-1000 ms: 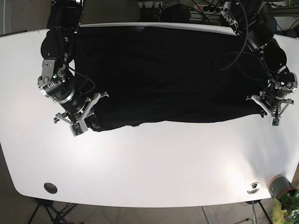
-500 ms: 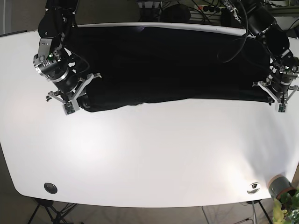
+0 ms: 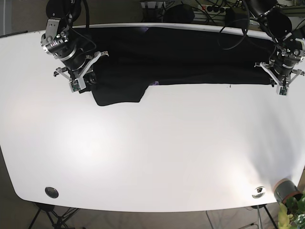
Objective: Fold the T-shirt properly
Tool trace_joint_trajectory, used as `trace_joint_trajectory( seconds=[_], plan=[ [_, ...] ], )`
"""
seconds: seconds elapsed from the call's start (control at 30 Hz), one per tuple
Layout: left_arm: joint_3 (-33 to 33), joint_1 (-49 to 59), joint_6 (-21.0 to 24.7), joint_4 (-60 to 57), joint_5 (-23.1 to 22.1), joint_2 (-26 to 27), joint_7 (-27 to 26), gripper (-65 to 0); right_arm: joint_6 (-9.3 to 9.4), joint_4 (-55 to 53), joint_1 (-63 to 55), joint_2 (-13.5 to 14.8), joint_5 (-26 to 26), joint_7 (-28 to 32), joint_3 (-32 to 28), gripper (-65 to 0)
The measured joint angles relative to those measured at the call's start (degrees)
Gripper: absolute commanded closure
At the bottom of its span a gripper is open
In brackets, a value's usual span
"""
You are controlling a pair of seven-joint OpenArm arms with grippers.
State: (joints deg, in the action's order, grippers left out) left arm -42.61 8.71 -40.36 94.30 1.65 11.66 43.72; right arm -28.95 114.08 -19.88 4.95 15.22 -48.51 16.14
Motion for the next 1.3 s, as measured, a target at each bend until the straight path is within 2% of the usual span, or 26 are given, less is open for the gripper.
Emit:
trace_joint_trajectory(
  seconds=[0.53, 0.9, 1.07, 1.13, 1.17, 1.3],
  plan=[
    [-0.09, 4.68, 0.02, 1.38, -0.04, 0.31, -0.04, 0.0, 0.07, -0.94, -5.40, -0.04, 0.13, 0.57, 0.11, -2.5],
    [0.00, 4.76, 0.00, -4.98, -0.17, 2.36, -0.13, 0.0, 0.42, -6.62, -5.75, 0.00, 0.04, 4.46, 0.15, -2.7],
    [0.13, 4.79, 0.00, -5.35, -0.24, 2.16, -0.24, 0.0, -0.20, -6.62, -5.31, -0.83, 0.44, 4.74, 3.52, -3.3],
    [0.28, 4.74, -0.02, -5.44, -0.46, 2.21, -0.26, 0.0, -0.17, -6.78, -4.85, -1.01, 0.28, 4.52, 4.35, -7.1],
    [0.39, 4.79, -0.02, -5.44, -0.42, 2.32, -0.33, -1.5, -0.17, -6.86, -4.61, -1.09, 0.20, 4.52, 4.46, -12.4],
    [2.05, 4.94, 0.07, -5.44, 0.20, 3.69, -0.42, -17.8, 0.04, -6.23, -4.33, -1.31, 0.11, 4.57, 4.42, -34.6]
  ],
)
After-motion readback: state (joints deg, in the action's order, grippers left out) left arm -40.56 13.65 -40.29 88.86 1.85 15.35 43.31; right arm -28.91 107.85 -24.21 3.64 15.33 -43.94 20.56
